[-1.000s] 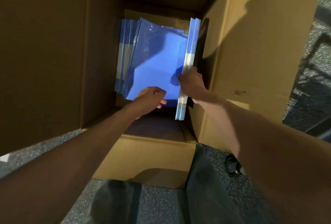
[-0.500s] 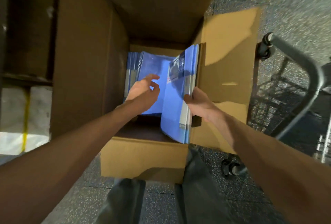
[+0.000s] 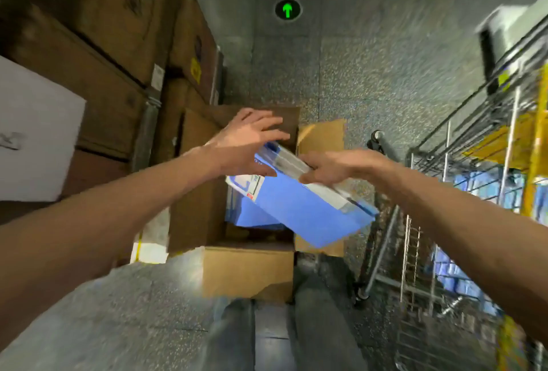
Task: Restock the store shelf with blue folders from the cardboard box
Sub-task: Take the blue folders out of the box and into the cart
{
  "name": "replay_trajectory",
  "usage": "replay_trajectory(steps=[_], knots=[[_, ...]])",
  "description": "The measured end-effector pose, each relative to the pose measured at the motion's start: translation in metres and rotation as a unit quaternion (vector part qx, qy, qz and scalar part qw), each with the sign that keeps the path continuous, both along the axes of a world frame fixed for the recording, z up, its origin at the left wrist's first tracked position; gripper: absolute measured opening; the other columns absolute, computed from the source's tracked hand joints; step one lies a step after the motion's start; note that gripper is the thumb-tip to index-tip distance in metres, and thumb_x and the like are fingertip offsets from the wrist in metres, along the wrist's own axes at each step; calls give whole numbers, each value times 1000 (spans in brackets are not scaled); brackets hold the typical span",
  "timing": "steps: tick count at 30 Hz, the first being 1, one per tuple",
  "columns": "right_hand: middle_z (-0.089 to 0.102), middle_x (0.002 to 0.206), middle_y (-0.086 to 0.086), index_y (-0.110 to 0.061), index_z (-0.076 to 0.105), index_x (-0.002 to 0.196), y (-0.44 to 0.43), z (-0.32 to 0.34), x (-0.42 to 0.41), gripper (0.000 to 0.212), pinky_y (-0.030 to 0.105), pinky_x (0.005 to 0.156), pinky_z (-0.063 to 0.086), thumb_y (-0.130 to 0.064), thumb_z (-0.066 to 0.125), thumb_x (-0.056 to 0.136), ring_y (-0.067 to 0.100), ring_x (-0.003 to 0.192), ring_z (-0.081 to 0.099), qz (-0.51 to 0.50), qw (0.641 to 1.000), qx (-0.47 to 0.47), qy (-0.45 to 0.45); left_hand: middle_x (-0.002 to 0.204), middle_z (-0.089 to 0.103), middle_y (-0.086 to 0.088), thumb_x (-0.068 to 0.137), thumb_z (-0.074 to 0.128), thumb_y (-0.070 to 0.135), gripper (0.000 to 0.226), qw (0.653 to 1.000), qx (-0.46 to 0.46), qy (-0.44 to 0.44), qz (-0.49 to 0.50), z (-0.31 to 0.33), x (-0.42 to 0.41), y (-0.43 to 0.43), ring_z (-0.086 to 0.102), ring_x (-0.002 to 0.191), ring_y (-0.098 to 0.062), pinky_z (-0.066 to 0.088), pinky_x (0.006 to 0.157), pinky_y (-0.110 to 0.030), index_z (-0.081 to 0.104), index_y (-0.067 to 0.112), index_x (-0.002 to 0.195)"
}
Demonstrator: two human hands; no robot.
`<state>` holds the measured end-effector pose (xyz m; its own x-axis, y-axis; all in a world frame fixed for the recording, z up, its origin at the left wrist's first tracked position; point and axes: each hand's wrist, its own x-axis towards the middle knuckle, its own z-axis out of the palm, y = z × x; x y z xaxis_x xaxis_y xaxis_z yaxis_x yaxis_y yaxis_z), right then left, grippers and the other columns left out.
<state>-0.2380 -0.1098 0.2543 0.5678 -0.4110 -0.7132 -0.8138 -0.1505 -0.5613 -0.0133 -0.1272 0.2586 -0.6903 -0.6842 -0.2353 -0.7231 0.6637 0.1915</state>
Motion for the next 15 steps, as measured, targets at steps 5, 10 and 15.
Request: replay_trajectory(steps=[5, 10, 15], knots=[[56, 106, 3, -15, 48, 117, -10, 96, -6, 25, 35, 82, 44, -31, 56, 99, 23, 97, 56, 82, 994, -51, 59, 94, 70, 9, 75, 63, 80, 60, 995, 22, -92, 16, 92, -25, 5, 66, 89, -23, 46, 70, -34, 62, 30, 108], [54, 101, 10, -8, 47, 107, 6, 165, -3, 16, 42, 85, 45, -21, 53, 100, 21, 90, 49, 106, 991, -58, 51, 67, 51, 9, 82, 58, 77, 53, 996, -11, -83, 19, 155, -27, 26, 55, 68, -22, 38, 60, -33, 48, 25, 76], [54, 98, 1, -12, 54, 108, 34, 207, 1, 16, 31, 72, 35, -23, 58, 98, 20, 90, 50, 21, 982, -185, 28, 59, 51, 8, 79, 52, 84, 60, 995, -37, -6, 90, 182, 1, 50, 53, 62, -18, 36, 56, -35, 46, 24, 69]])
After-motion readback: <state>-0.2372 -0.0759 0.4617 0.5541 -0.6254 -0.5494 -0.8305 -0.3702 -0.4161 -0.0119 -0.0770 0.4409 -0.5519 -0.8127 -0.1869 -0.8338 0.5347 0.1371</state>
